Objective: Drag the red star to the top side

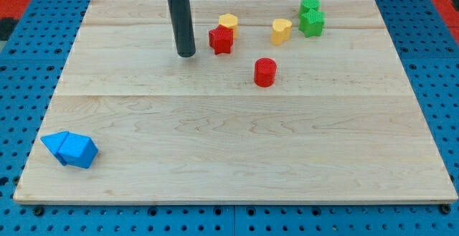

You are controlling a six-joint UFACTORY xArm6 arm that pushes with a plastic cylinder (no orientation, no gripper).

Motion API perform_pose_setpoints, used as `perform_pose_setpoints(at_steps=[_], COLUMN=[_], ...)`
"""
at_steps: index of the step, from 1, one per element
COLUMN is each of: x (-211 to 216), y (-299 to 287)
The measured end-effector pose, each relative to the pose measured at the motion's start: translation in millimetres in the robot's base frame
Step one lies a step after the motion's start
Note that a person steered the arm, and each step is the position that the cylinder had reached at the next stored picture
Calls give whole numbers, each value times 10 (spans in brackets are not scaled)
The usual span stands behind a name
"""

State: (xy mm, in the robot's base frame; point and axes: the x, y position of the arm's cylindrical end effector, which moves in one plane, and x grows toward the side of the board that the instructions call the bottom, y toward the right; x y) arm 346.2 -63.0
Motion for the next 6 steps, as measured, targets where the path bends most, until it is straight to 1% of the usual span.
perform_pose_setpoints(at_steps=[2,3,4,5,6], x=[-3,-191,-565,-803,-935], y=[559,946,1051,1062,1096])
